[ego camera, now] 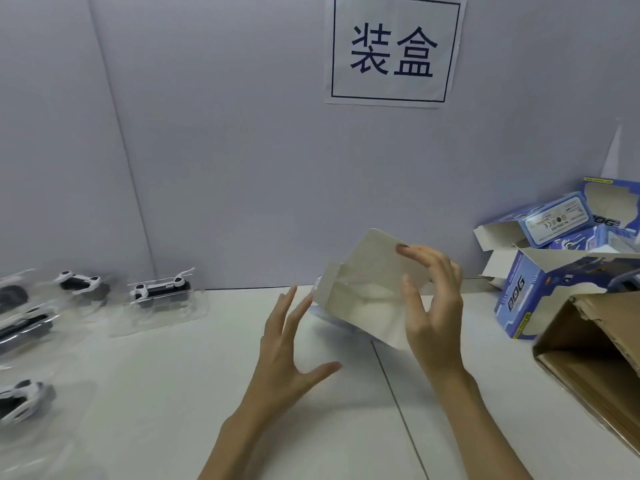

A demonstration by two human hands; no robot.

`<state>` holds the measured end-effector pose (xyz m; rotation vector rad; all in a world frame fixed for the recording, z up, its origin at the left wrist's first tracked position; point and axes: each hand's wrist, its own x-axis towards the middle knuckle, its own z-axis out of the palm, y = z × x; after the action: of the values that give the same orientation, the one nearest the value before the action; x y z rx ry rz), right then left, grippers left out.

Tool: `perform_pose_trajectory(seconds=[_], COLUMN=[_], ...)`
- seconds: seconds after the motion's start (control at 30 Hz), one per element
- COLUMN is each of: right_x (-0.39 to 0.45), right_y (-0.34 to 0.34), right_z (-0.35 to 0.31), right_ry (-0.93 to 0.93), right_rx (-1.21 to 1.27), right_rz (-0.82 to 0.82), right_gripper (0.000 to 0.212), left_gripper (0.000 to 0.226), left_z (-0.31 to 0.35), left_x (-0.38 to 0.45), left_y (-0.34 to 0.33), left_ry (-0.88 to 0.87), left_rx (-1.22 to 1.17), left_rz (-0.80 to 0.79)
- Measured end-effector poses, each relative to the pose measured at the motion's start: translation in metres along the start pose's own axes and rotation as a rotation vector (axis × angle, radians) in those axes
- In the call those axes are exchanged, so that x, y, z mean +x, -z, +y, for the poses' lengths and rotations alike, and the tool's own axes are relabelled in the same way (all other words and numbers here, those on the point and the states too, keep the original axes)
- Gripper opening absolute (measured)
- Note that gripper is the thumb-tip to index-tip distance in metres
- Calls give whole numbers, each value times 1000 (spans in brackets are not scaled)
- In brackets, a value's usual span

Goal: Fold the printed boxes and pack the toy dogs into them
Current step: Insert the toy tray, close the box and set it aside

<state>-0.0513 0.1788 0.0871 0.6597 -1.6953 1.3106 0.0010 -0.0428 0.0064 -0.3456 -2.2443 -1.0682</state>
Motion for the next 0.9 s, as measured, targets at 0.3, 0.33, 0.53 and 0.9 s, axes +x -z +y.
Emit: perform_pose_trajectory(seconds=[0.3, 0.33, 0.53, 0.9], right_x=[-3, -4, -31, -57], right_y=[-13, -15, -47, -67], right_z=[-16, -16, -17, -13], right_ry=[-260, -253, -294, -360], right_rx=[547, 551, 363, 417], right_rz=[-99, -108, -130, -312], right_gripper=[64, 67, 57, 64], left_gripper=[54, 50, 46, 75], left_z=[17, 16, 17, 15], left_x=[8, 8, 10, 10], left_y=[25, 26, 13, 13], left_ry=[6, 40, 195, 244], left_rx=[5, -51, -264, -350], left_rz=[319, 330, 441, 376])
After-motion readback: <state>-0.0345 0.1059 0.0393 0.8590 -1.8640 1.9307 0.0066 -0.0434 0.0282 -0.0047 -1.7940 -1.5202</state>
